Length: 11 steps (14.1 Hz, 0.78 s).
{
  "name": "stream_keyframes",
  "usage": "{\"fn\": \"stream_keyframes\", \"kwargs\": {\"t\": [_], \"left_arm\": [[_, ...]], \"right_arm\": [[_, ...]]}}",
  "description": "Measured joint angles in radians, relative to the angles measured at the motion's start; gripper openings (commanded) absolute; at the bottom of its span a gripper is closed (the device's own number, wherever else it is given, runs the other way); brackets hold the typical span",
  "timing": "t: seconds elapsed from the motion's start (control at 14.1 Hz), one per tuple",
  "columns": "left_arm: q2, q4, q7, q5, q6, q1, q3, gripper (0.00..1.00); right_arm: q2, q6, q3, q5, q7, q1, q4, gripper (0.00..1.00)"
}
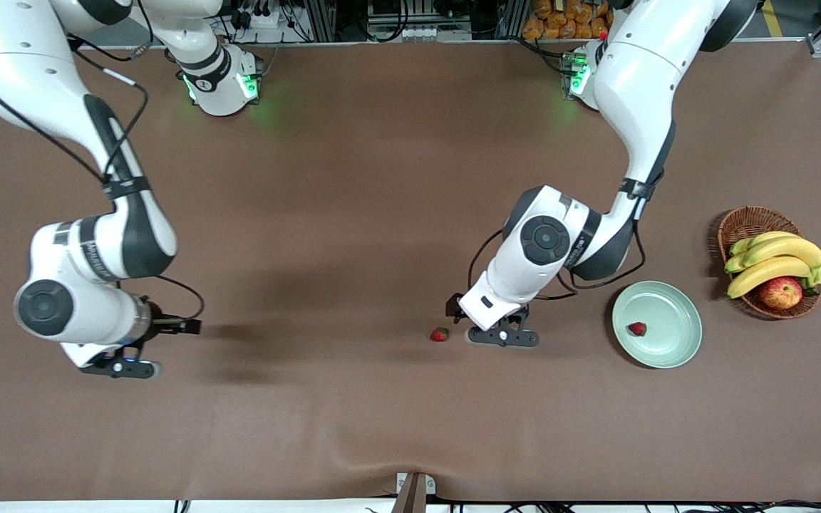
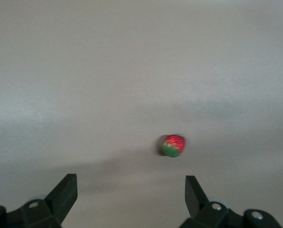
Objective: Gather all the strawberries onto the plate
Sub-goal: 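Lower the left gripper onto the strawberry while the right gripper grasps the last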
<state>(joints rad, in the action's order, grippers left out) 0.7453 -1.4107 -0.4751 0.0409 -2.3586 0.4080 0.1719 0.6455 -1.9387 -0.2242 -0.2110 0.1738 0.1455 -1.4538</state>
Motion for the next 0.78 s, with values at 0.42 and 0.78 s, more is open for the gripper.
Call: {"fn": "stream_keyframes", "kwargs": {"t": [0.42,0.78], "left_arm": [[0.085,0.007,0.0,0.0,-0.15,0.013,-0.007,1.0],[0.167,0.047,0.0,0.0,-0.289,0.073,-0.039,0.99]], "right_arm": [[0.0,-0.182,0.001,-0.002,-0.49,0.195,-0.151,1.0],[0.0,-0.399,-0.001,-0.006,-0.666,0.245,-0.308,1.0]]}}
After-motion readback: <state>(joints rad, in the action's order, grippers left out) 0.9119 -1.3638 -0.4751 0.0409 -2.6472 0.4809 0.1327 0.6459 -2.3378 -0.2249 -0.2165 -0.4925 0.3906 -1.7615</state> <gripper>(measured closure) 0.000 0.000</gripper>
